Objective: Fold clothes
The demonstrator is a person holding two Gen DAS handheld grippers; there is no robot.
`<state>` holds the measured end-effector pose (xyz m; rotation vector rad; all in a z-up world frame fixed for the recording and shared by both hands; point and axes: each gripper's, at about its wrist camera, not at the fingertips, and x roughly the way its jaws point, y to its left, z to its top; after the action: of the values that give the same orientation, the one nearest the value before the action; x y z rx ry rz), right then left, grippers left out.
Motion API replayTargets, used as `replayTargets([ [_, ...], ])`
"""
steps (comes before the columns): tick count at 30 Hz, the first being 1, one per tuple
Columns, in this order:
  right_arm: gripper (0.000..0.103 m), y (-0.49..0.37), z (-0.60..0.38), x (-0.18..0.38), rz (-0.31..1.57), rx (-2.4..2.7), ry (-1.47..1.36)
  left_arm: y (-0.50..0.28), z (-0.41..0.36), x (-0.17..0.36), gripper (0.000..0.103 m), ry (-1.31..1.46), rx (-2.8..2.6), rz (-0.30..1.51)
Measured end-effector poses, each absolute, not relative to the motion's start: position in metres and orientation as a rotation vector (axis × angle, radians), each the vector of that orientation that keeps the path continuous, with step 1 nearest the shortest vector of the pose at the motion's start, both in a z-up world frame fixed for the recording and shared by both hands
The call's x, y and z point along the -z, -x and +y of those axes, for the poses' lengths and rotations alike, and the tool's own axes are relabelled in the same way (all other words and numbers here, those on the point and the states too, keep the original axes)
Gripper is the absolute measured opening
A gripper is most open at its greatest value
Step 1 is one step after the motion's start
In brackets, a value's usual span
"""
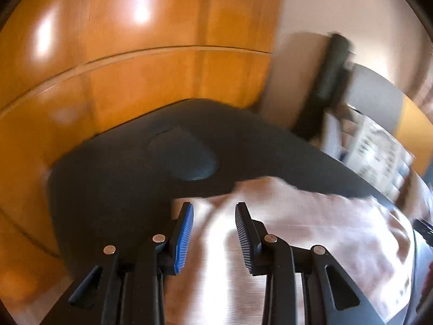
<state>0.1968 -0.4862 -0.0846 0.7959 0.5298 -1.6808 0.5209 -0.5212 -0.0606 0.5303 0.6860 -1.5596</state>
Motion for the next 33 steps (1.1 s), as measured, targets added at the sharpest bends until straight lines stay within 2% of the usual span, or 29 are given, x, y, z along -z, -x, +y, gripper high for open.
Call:
replayTargets([
  [4, 0.079, -0.209, -0.480, 0.112, 0.588, 1.672, -0.888, -0.462, -0.526, 0.078, 0.034, -0.679, 1.761, 0.670],
  [7, 0.081, -0.207, -0.483, 0.143, 0.658, 1.660, -0.955, -0.446, -0.530, 0.104, 0.034, -0.783, 1.746, 0.695],
  [10, 0.097, -0.207, -0.488, 0.152, 0.663, 1.668, -0.871, -0.457, -0.532, 0.129, 0.034, -0.787, 1.713, 0.802],
  [12, 0.103, -0.205, -0.503, 0.156, 0.670, 1.668, -0.840, -0.462, -0.531, 0.131, 0.034, -0.760, 1.717, 0.803],
  [19, 0.103, -0.193, -0.555, 0.158, 0.686, 1.616, -0.781, -0.458, -0.533, 0.132, 0.036, -0.743, 1.637, 0.790],
  [28, 0.103, -0.212, -0.501, 0.124, 0.534, 1.590, -0.754, -0.467, -0.509, 0.110, 0.036, -0.683, 1.664, 0.762],
  [33, 0.103, -0.234, -0.515, 0.144, 0.600, 1.484, -0.792, -0.448, -0.508, 0.112, 0.036, -0.730, 1.692, 0.751],
])
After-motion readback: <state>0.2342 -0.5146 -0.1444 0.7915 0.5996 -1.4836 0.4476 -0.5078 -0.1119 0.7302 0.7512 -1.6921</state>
